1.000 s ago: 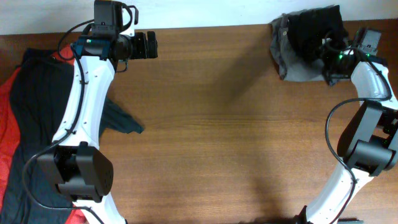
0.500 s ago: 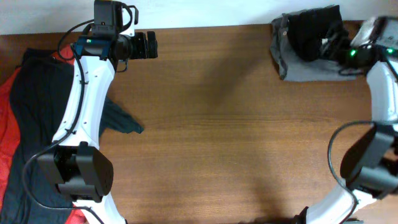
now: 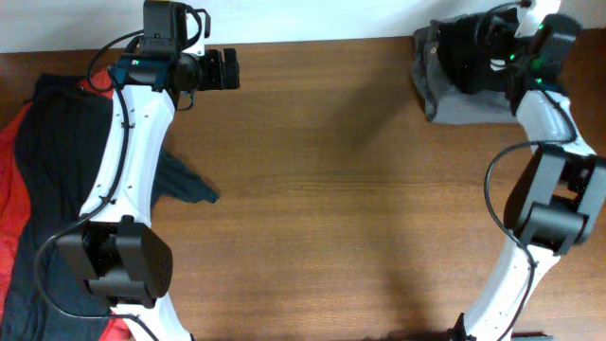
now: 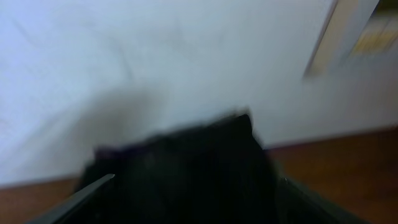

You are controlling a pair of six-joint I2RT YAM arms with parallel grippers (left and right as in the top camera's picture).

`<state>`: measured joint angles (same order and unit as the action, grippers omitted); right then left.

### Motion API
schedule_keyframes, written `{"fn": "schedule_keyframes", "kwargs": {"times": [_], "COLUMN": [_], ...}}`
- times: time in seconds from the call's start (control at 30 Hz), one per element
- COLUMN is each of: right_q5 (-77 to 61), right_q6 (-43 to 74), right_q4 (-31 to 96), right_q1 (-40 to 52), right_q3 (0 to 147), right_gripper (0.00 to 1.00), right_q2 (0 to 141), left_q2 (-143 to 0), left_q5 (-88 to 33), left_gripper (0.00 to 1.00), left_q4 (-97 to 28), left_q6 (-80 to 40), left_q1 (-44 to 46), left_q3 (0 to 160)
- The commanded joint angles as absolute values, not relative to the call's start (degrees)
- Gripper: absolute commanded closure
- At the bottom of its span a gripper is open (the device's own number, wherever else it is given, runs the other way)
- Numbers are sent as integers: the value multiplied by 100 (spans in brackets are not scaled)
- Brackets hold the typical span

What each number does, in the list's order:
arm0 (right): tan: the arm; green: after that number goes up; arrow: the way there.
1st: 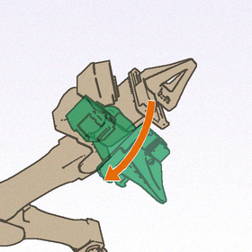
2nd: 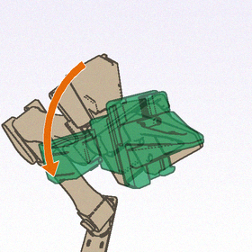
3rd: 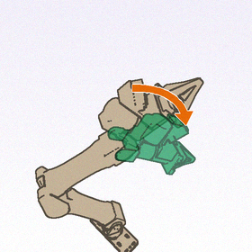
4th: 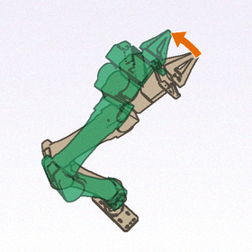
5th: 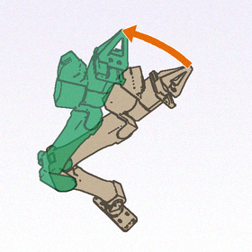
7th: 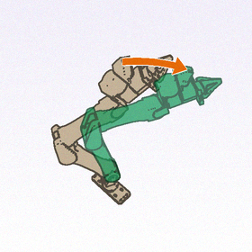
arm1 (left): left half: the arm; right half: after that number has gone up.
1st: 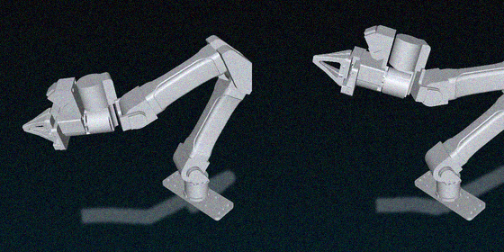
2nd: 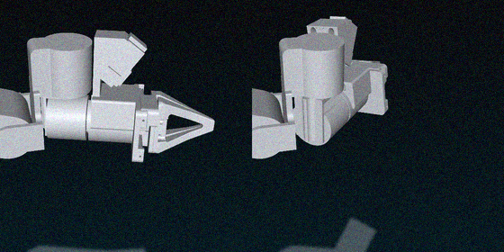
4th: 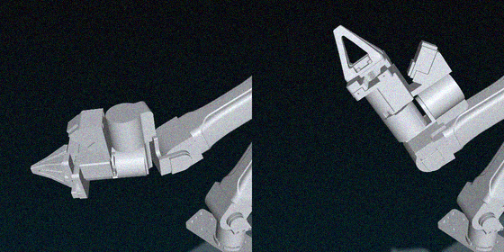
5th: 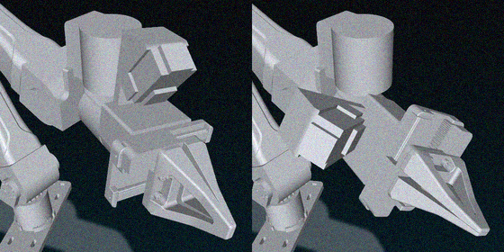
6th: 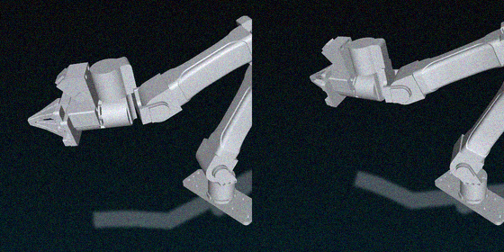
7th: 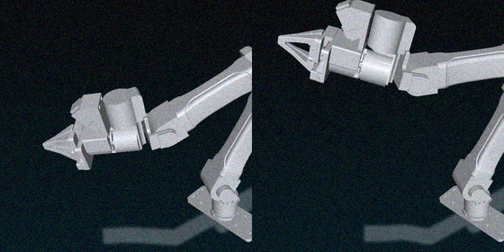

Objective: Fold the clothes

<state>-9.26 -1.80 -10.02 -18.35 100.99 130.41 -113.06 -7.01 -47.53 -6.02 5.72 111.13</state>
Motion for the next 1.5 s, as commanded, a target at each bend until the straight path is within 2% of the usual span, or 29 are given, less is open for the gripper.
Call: {"fn": "schedule_keyframes", "kwargs": {"times": [0.0, 0.07, 0.13, 0.23, 0.37, 0.63, 0.77, 0.9, 1.1, 1.2, 1.27, 1.47], "right_q5": [-829, -801, -709, -696, -727, -1347, -1328, -950, -268, -246, -246, -449], "right_q6": [-84, -84, -84, -89, -106, -104, -106, -108, -106, -102, -56, -38], "right_q4": [-908, -390, -67, 663, 869, 965, 764, 86, -1970, -2582, -2458, -469], "right_q1": [-1763, -1776, -1809, -1940, -2008, -1938, -1833, -1658, -1542, -1549, -1551, -1549], "right_q3": [10084, 10084, 10084, 10071, 10075, 10086, 10086, 10084, 10086, 10180, 10385, 11738], "right_gripper": [13, 9, 0, 1, 1, 1, 1, 1, 1, 1, 1, 1], "right_q2": [13670, 14097, 14300, 14527, 14464, 13054, 12492, 12519, 13498, 14232, 14593, 15823], "left_q2": [-11369, -11375, -11384, -11426, -11528, -11705, -11705, -11705, -11705, -11705, -11705, -11705], "left_q5": [-701, -701, -701, -701, -701, -701, -701, -701, -701, -701, -701, -701], "left_gripper": [1, 1, 1, 1, 1, 1, 1, 1, 1, 1, 1, 1], "left_q4": [-4755, -4759, -4755, -4731, -4711, -4661, -4565, -4521, -4456, -4473, -4501, -4593], "left_q6": [-508, -508, -508, -508, -508, -508, -508, -506, -506, -506, -506, -464], "left_q1": [585, 585, 585, 585, 585, 585, 585, 585, 585, 585, 585, 585], "left_q3": [11015, 10969, 10969, 10969, 10969, 10969, 10969, 10969, 10969, 10969, 10969, 10969]}}
